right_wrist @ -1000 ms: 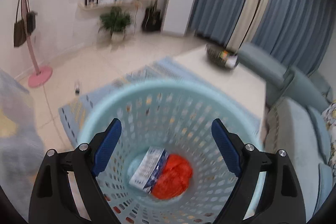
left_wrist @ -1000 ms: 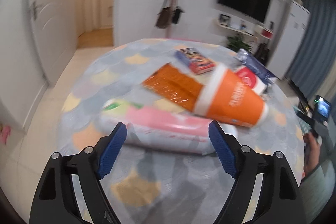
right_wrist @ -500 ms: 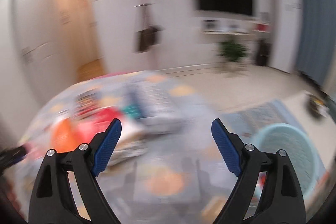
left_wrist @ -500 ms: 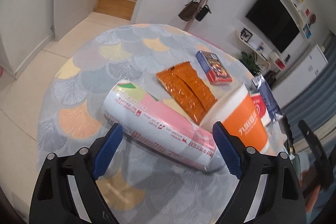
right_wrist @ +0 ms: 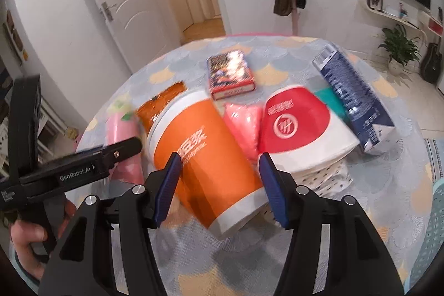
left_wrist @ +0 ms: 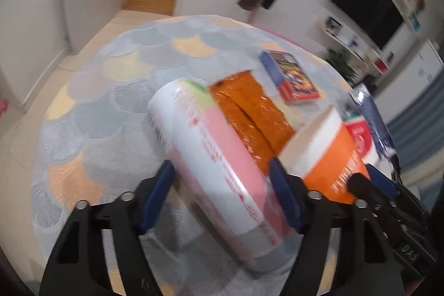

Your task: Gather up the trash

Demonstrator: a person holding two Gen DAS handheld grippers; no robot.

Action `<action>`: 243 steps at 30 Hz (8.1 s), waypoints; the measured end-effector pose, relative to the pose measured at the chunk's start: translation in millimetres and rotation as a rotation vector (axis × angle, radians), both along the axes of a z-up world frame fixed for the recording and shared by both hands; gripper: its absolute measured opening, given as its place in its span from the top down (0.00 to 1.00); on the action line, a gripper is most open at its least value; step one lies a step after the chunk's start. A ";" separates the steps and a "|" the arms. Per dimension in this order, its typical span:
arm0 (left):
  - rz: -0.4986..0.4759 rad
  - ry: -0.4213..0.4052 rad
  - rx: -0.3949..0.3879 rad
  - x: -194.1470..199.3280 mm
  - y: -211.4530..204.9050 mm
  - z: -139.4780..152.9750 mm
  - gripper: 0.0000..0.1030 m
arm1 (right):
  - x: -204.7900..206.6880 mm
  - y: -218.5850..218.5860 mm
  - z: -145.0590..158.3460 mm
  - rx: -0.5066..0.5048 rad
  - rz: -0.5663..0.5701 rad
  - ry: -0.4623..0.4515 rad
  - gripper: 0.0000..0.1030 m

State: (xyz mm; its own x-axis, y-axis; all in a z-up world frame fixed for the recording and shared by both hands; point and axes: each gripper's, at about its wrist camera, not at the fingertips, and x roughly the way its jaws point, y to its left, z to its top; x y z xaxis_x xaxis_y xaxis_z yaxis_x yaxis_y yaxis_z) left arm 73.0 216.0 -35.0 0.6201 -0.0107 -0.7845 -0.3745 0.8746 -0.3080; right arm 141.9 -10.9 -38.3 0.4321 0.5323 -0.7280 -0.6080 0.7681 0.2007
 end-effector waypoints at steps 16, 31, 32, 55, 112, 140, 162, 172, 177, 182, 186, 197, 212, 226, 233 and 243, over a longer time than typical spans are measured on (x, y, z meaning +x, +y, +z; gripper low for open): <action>-0.302 0.023 0.123 -56.8 -13.2 6.3 0.48 | -59.9 -3.3 -2.3 0.049 0.036 0.083 0.61; -0.270 -0.011 0.111 -65.9 -10.6 -0.7 0.51 | -44.5 31.6 -26.4 0.052 0.025 0.169 0.48; -0.268 -0.027 0.096 -68.5 -9.3 1.4 0.51 | -47.6 30.1 -24.2 0.061 0.031 0.161 0.49; -0.541 -0.352 0.037 -24.1 -122.0 92.2 0.54 | -61.2 -185.7 60.1 0.224 -0.451 -0.139 0.50; -0.803 -0.258 -0.064 91.6 -332.7 36.8 0.28 | -38.0 -355.6 -10.8 0.070 -1.012 -0.019 0.49; -0.242 -0.143 0.028 123.9 -15.4 41.4 0.20 | 88.6 -92.1 20.7 0.034 -0.354 -0.018 0.20; -0.244 0.086 0.219 192.4 -58.3 -2.5 0.25 | 136.8 -78.6 -18.6 0.076 -0.262 0.132 0.39; -0.306 -0.056 0.215 166.1 -73.6 29.9 0.37 | 108.0 -88.9 4.7 0.062 -0.304 0.032 0.51; -0.396 -0.100 0.131 155.1 -88.6 50.7 0.97 | 87.0 -113.8 25.3 0.102 -0.353 -0.025 0.51; -0.386 -0.078 0.140 155.1 -94.1 44.9 0.61 | 72.7 -133.0 33.8 0.109 -0.361 -0.033 0.51; -0.364 -0.038 0.141 168.9 -92.8 36.3 0.22 | 65.9 -140.1 33.1 0.106 -0.361 -0.028 0.51; -0.398 0.152 0.136 206.0 -106.2 0.6 0.42 | 64.4 -157.2 16.7 0.127 -0.379 0.026 0.51; -0.479 -0.177 0.185 148.2 -147.4 95.0 0.44 | 23.2 -213.4 57.1 0.191 -0.518 -0.116 0.51; -0.671 -0.077 0.103 139.9 -216.1 67.2 0.43 | -6.3 -290.1 50.3 0.225 -0.668 -0.091 0.51; -0.729 0.019 0.118 101.0 -225.2 13.0 0.43 | -9.6 -290.8 30.6 0.233 -0.660 -0.046 0.51; -0.763 0.078 0.239 69.0 -221.5 -14.0 0.29 | -16.0 -292.3 28.4 0.248 -0.653 -0.046 0.51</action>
State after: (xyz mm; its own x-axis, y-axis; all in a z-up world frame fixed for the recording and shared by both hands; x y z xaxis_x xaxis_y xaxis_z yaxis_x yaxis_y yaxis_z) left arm 142.0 -5.5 -49.0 0.4530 -0.2355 -0.8599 0.3404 0.9371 -0.0773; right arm 125.9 -303.2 -9.9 0.7478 0.3013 -0.5916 -0.0498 0.9140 0.4026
